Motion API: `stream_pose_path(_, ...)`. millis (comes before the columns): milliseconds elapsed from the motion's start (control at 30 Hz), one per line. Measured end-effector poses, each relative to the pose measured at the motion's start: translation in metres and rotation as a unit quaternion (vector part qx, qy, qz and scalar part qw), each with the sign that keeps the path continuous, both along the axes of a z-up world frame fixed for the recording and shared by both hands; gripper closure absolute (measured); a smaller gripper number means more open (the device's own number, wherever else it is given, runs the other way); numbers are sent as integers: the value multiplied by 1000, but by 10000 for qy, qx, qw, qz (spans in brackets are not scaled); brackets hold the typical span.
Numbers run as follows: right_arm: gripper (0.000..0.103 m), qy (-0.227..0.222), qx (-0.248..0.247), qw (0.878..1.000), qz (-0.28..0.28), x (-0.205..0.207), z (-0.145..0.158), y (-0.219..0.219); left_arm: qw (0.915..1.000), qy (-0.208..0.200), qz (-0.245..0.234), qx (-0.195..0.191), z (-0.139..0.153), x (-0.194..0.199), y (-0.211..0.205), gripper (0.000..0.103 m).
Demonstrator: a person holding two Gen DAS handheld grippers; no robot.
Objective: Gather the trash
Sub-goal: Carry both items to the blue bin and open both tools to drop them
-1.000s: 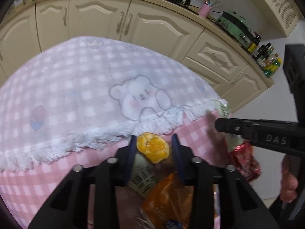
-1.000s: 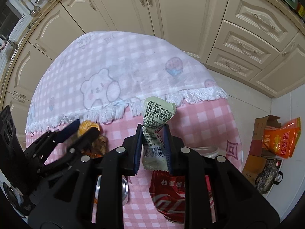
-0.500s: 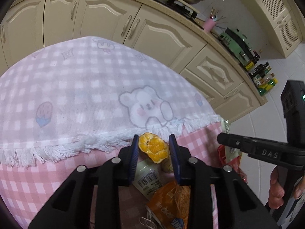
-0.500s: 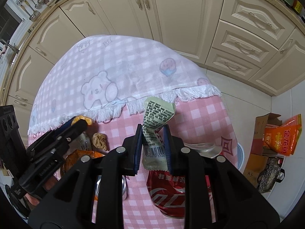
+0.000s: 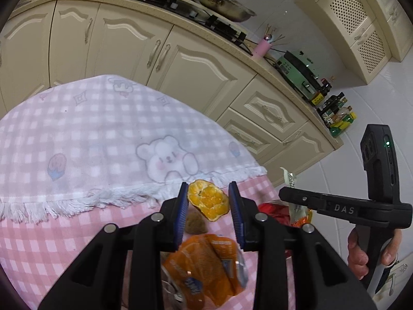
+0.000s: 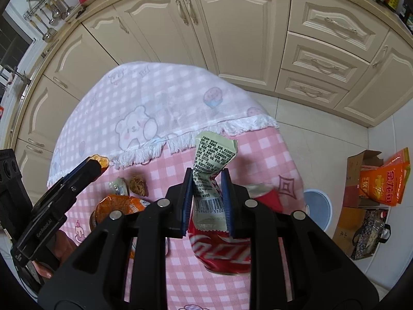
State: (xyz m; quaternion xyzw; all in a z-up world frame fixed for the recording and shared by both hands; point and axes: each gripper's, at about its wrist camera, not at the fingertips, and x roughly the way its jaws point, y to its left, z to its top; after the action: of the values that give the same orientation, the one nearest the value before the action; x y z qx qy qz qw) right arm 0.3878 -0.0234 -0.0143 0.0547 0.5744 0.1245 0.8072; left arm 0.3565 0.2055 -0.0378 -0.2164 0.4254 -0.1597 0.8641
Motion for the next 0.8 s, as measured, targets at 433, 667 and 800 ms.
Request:
stream_pose_path(433, 81, -179, 127, 9985, -494, -18, 22, -69, 9976, -70, -677, 117, 15, -2, -79, 73)
stream_pose_path(667, 81, -143, 127, 9946, -1024, -33, 13, -136, 9919, -36, -1237, 283, 17, 0, -150, 73)
stream_pose_path(800, 81, -72, 110, 9908, -1348, -43, 3, -176, 9858, 25, -1633, 395, 12, -1, -198, 73)
